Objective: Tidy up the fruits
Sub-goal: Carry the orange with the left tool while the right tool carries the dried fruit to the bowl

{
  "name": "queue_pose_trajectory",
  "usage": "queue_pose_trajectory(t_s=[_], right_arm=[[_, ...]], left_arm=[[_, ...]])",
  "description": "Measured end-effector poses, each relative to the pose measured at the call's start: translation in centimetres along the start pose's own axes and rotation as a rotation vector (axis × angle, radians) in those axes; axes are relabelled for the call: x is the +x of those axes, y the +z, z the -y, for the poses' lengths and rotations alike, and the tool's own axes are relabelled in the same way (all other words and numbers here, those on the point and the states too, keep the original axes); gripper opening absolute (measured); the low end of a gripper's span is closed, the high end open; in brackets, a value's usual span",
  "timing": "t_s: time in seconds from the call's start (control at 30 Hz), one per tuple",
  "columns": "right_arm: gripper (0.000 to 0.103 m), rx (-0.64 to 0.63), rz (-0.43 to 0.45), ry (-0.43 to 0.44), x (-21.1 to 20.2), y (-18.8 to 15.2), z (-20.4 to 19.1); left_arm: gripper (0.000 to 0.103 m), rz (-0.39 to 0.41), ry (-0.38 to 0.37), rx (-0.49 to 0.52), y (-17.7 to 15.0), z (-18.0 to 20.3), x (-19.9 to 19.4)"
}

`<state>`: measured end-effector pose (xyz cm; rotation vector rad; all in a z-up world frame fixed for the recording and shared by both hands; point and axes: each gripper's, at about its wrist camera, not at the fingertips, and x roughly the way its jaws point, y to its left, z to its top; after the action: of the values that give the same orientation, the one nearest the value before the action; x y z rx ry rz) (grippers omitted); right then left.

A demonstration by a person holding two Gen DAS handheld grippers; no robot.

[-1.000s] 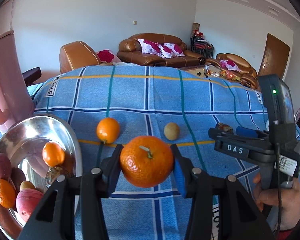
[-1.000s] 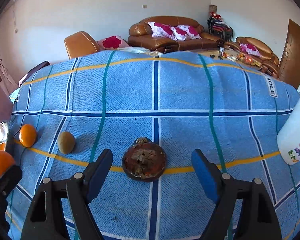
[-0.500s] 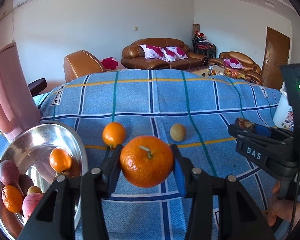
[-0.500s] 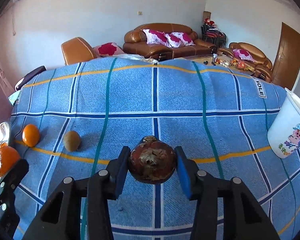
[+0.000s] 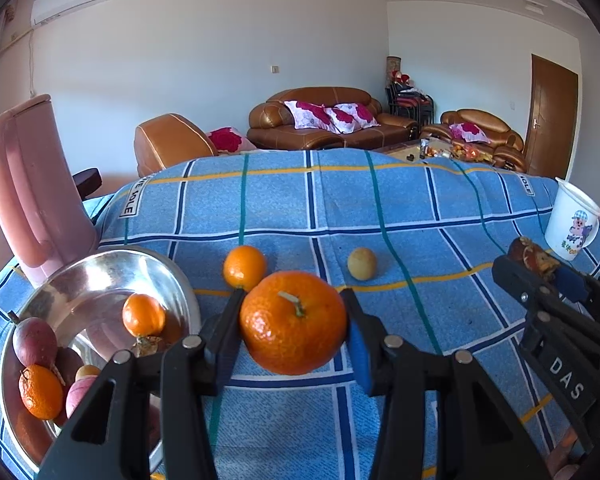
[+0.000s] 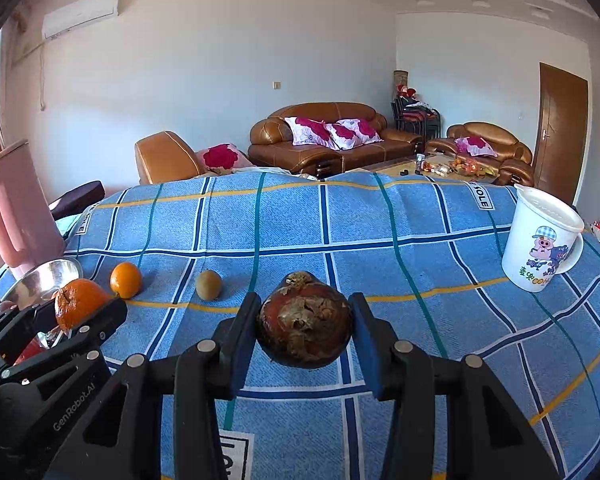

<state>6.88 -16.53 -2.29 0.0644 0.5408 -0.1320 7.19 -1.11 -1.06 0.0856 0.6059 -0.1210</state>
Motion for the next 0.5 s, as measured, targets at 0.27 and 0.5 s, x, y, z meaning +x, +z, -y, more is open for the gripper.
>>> queue_pose_trajectory(t_s=[0.27,0.5], right_arm=[[0.047,-0.021,0.021,0.007,-1.4,-0.9,-1.1],[0.047,-0.038,0.034,0.019,-2.3,-1.5,-2.3]], left_arm=[[0.048,0.006,0.000,0.004,-0.6,-0.5,-1.0],[0.048,0.017,0.001,0.005,-1.2,-1.6,-2.0]])
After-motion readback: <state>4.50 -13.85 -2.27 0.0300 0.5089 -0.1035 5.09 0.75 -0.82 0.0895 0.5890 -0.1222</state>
